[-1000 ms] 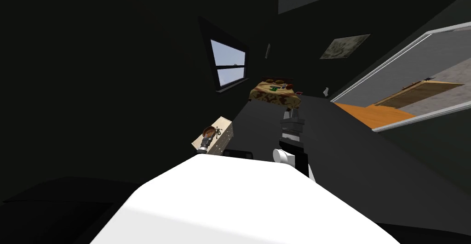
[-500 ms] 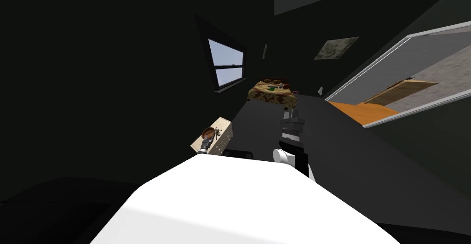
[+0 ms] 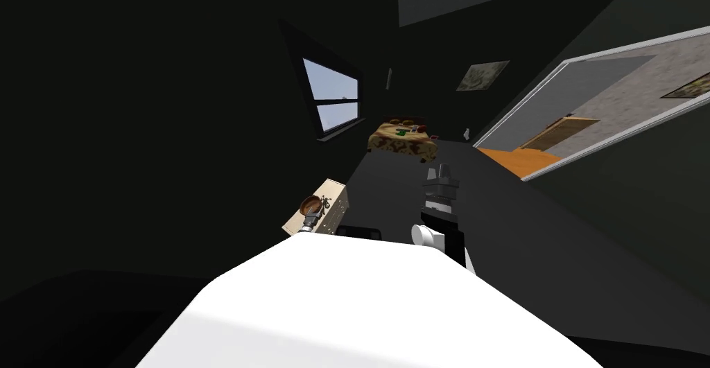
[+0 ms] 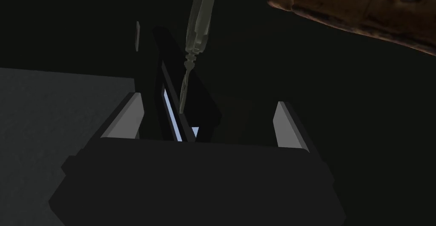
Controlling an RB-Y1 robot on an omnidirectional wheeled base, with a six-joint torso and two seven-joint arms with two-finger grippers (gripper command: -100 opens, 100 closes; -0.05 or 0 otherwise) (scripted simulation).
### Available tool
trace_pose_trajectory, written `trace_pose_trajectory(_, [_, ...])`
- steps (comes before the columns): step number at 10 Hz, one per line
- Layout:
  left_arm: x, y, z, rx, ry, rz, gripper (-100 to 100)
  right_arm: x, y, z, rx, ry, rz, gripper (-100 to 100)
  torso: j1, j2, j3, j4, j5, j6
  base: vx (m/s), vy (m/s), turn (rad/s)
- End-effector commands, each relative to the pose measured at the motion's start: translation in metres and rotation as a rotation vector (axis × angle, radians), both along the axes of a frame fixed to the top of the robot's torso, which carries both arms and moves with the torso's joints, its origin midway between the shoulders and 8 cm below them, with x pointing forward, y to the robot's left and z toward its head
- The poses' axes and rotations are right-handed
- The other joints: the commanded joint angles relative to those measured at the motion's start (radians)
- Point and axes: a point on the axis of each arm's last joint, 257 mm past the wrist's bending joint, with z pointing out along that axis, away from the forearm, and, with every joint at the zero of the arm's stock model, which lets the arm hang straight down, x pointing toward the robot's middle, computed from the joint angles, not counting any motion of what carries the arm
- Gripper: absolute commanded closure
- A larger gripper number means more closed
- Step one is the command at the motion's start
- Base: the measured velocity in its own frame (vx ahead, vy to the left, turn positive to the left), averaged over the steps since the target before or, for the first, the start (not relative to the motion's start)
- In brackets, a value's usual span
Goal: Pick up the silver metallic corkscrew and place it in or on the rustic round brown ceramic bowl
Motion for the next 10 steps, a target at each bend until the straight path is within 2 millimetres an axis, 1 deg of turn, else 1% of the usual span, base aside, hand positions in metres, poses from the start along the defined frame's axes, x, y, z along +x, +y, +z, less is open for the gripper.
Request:
trace_pose_trajectory(1, [-0.003, 0.002, -0.008, 0.048, 0.022, -0.013, -100, 0.000, 0.000, 0.000, 0.000, 0.000, 0.000, 0, 0.000, 0.000, 0.000, 0.000, 0.000, 0.000, 0.021, 0.026, -0.148])
trace_pose_trajectory(2, [-0.007, 0.003, -0.013, 0.048, 0.036, -0.010, -100, 0.000, 0.000, 0.000, 0.000, 0.000, 0.000, 0, -0.001, 0.000, 0.000, 0.000, 0.000, 0.000, 0.014, 0.019, -0.067])
trace_pose_trajectory(5, [-0.014, 0.006, -0.029, 0.143, 0.085, -0.040, -100, 0.000, 0.000, 0.000, 0.000, 0.000, 0.000, 0, -0.001, 0.000, 0.000, 0.000, 0.000, 0.000, 0.025, 0.018, -0.168])
trace_pose_trajectory(9, [-0.016, 0.004, -0.037, 0.193, 0.109, -0.063, -100, 0.000, 0.000, 0.000, 0.000, 0.000, 0.000, 0, -0.002, -0.001, -0.001, 0.000, 0.000, 0.000, 0.035, 0.014, -0.075])
trace_pose_trajectory(10, [-0.016, 0.006, -0.036, 0.184, 0.107, -0.058, -100, 0.000, 0.000, 0.000, 0.000, 0.000, 0.000, 0, -0.002, -0.002, -0.001, 0.000, 0.000, 0.000, 0.022, 0.004, -0.010])
